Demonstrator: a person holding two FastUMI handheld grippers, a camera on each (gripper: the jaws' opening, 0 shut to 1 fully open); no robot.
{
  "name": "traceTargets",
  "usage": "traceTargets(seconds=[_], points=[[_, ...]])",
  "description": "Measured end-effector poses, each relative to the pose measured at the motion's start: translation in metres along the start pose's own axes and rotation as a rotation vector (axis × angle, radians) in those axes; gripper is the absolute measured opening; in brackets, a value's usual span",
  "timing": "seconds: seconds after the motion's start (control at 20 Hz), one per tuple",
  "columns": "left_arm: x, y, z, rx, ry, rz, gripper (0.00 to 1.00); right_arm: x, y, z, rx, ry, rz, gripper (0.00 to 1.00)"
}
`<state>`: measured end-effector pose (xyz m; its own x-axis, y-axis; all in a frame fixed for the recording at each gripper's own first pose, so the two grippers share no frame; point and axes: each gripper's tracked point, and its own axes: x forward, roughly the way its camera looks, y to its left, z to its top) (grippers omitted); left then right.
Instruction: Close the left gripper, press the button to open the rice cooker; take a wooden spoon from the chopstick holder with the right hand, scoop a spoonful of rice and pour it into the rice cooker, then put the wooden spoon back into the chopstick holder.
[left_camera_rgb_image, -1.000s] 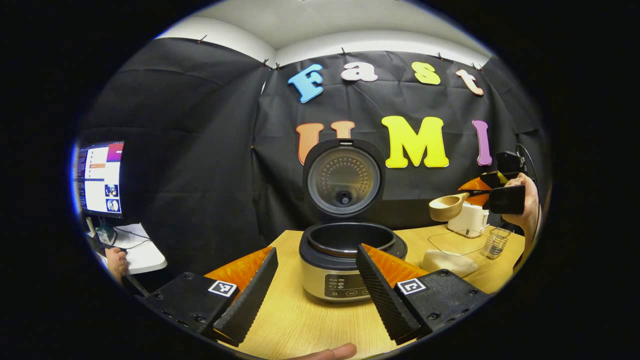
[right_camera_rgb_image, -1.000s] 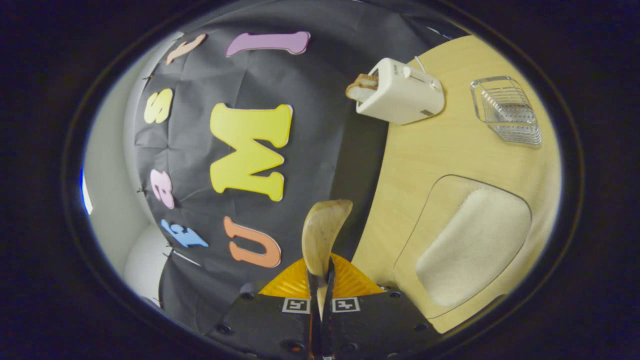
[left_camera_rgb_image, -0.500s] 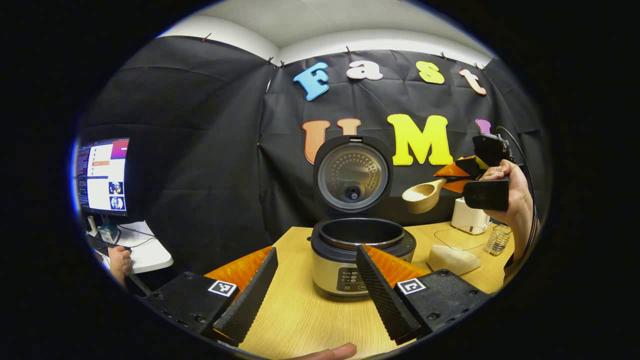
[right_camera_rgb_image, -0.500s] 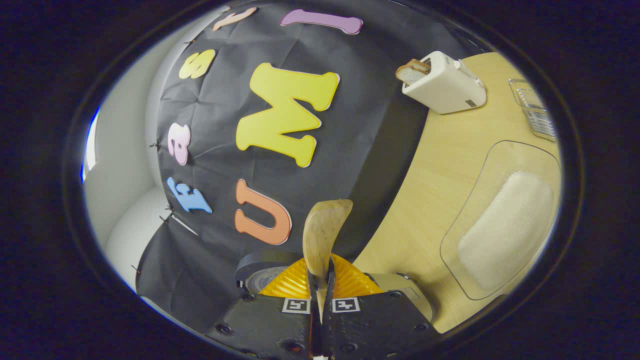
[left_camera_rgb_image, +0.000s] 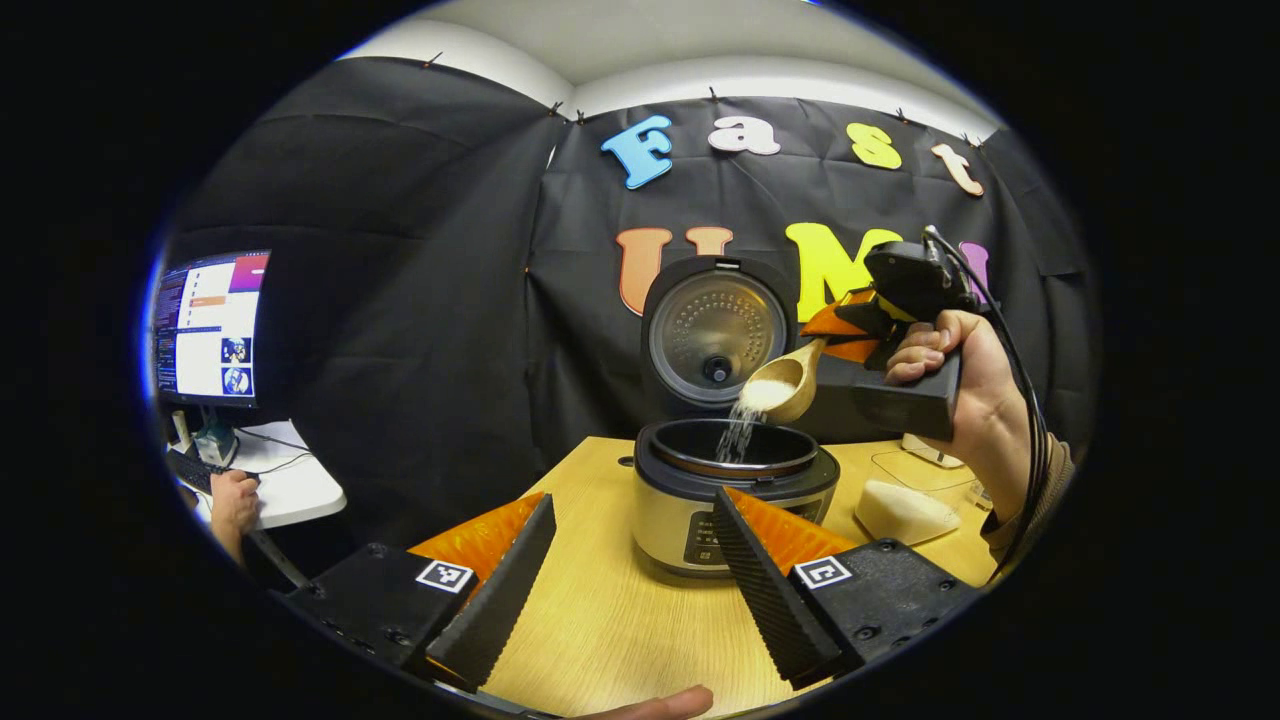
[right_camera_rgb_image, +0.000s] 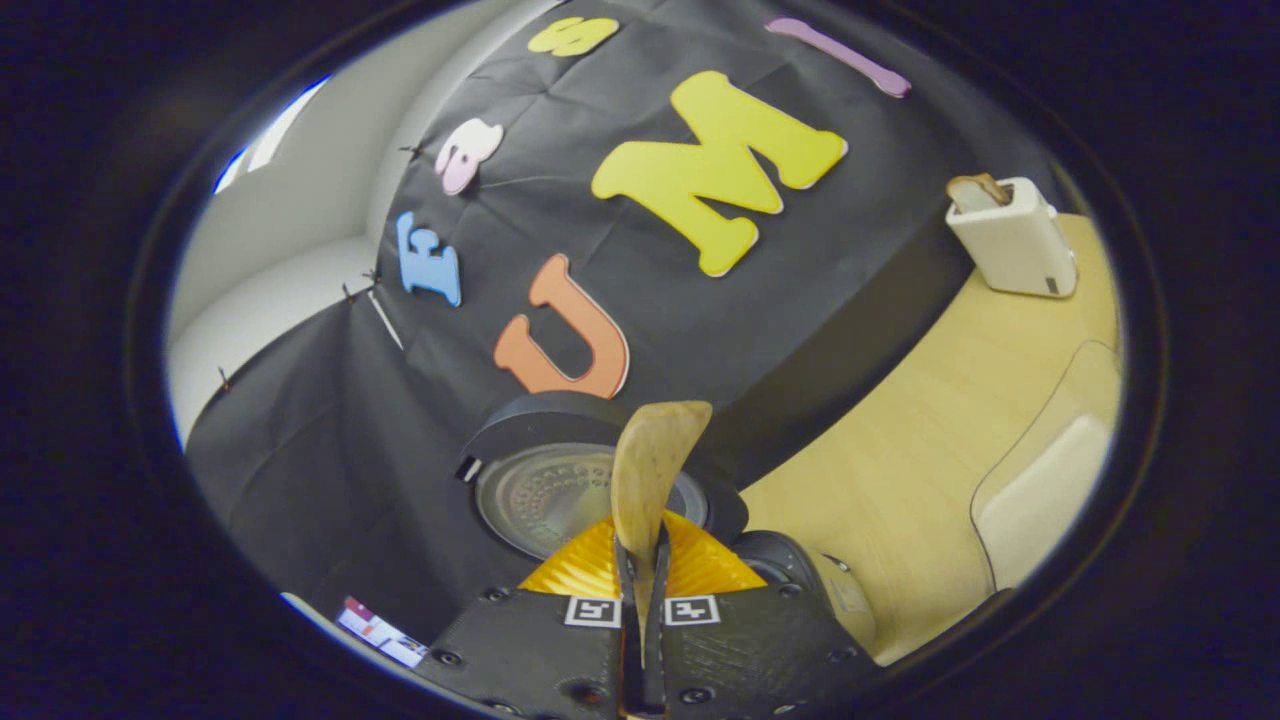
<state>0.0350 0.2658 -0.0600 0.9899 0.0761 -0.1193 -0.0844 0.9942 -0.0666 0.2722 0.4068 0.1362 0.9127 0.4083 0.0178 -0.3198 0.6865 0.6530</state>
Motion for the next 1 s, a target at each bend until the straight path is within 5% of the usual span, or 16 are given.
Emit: traceTargets(seconds=[0.5, 1.0], points=[[-0.001, -0.001, -0.007, 0.009, 0.003, -0.008, 1.00, 0.018, 0.008, -0.021, -0.419, -0.002, -0.025, 0.01], [-0.002, -0.003, -0.022, 0.024, 0.040, -0.008, 1.00, 0.015, 0.052, -0.045, -0.936, -0.047, 0.094, 0.01]])
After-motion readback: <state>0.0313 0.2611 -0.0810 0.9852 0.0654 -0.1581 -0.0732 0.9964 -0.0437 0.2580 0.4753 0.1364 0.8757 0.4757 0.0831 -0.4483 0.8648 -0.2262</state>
